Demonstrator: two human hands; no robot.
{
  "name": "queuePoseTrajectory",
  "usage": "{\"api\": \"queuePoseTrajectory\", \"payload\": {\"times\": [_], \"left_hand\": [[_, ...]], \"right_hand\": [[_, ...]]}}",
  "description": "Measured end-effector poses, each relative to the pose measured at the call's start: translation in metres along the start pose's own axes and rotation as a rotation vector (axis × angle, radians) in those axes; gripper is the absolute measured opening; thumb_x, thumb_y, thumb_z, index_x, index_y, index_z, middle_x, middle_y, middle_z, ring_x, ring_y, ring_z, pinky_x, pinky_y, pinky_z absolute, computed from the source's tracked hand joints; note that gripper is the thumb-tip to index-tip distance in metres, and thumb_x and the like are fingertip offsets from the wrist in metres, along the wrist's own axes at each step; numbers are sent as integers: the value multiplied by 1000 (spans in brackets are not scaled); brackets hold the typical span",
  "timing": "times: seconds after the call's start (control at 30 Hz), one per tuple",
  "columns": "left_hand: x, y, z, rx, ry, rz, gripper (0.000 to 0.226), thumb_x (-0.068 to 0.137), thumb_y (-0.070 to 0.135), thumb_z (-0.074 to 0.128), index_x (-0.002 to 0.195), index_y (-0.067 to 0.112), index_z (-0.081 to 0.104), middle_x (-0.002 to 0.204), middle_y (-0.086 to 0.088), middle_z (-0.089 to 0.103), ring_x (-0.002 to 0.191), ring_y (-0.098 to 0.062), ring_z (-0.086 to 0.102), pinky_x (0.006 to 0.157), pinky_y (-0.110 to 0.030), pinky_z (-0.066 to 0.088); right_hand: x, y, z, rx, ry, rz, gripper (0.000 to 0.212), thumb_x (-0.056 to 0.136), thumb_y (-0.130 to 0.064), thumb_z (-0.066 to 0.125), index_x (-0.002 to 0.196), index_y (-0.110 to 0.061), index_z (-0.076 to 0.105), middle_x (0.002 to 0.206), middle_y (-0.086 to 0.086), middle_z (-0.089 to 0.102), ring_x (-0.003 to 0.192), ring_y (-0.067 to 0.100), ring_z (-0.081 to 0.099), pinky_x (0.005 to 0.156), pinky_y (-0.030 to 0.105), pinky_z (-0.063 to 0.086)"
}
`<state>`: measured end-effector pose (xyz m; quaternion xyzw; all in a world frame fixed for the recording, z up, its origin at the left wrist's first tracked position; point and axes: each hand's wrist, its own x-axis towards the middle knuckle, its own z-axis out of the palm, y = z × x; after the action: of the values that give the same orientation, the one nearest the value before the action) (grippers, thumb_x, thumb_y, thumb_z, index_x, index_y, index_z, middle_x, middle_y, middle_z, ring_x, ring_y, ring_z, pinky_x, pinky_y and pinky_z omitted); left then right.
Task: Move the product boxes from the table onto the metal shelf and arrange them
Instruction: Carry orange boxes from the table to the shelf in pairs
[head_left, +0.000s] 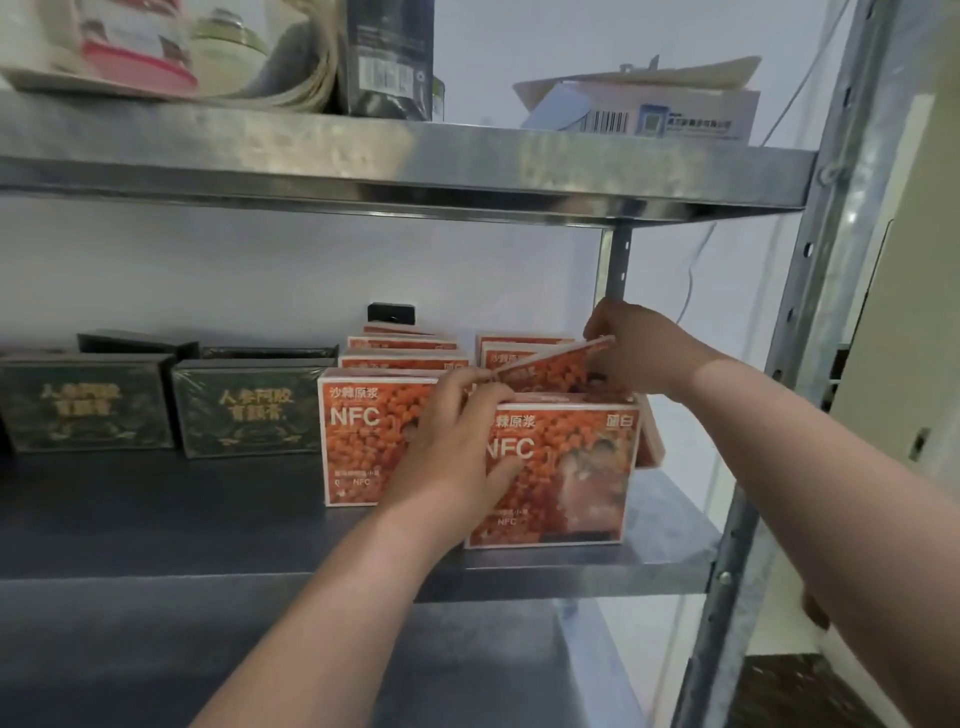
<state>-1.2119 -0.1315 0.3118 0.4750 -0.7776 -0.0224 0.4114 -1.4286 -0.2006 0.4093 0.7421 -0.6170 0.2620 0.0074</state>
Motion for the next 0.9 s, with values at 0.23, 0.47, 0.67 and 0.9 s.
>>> {"api": "queuePoseTrajectory", "payload": {"times": [0.23,0.47,0.67,0.9], "left_hand": [[1,1,13,333,11,83,87,88,43,68,153,29,12,157,10,9,144,-10,0,109,-20,-11],[9,-2,32,456,70,96,88,75,41,82,146,17,35,149,-7,36,137,-26,38,111,-29,19],[19,-3,44,493,106,100,89,75,40,83,146,16,36,147,-9,40,135,-27,43,114,-35,27],[25,-8,53,548,131,120,92,73,43,83,147,14,37,143,-9,44,140,-29,38,121,-52,19]], "right_hand": [[20,1,5,-427,-197,-82,34,89,3,49,111,-22,54,110,4,63,92,23,59,77,32,52],[43,1,10,-464,-255,-116,32,91,-4,58,115,-23,61,115,-1,60,95,19,55,70,24,43],[38,1,16,-324,-205,-117,24,99,-18,50,116,-19,67,119,3,65,108,23,60,89,30,51],[-1,14,21,-96,-49,-195,44,99,-58,41,122,-32,67,121,-5,67,111,20,60,94,39,51]]}}
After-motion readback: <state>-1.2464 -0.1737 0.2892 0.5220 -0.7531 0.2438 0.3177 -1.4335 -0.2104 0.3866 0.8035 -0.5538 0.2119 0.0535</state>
